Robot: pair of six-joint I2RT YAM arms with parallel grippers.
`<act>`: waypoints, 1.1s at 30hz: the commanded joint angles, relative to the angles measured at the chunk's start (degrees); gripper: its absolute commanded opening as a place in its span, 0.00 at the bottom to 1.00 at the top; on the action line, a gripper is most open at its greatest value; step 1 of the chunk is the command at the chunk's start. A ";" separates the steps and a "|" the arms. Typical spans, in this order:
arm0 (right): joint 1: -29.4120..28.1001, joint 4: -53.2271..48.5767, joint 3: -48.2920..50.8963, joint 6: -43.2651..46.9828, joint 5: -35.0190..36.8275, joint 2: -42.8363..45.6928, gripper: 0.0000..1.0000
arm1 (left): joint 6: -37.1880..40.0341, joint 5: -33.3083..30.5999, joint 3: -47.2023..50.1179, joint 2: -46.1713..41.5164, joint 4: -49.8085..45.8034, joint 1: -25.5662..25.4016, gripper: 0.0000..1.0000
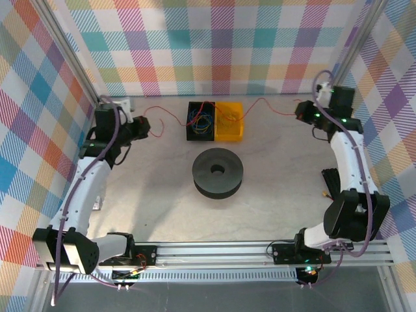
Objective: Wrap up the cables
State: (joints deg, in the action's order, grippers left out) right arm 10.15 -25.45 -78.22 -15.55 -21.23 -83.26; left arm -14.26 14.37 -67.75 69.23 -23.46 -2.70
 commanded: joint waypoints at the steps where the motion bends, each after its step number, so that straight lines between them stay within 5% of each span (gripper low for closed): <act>1: 6.12 3.14 1.92 -2.52 -2.35 -0.38 0.00 | -3.85 0.37 -0.28 -3.01 0.74 7.23 0.00; 10: 13.04 8.88 0.91 -7.13 -1.86 -8.81 0.00 | -8.78 3.72 -1.42 -6.07 0.86 24.03 0.00; 23: 17.18 18.15 2.30 -14.61 -2.60 -19.02 0.00 | -11.31 9.78 -3.81 -8.41 1.60 35.84 0.00; 33: 21.30 38.10 14.33 -32.74 -3.84 -18.47 0.00 | -13.77 13.55 -4.67 -9.19 2.70 40.58 0.00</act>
State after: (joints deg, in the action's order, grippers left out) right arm 26.72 0.67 -66.72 -40.25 -33.17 -102.39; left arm -25.58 34.09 -69.91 60.84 -25.85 34.06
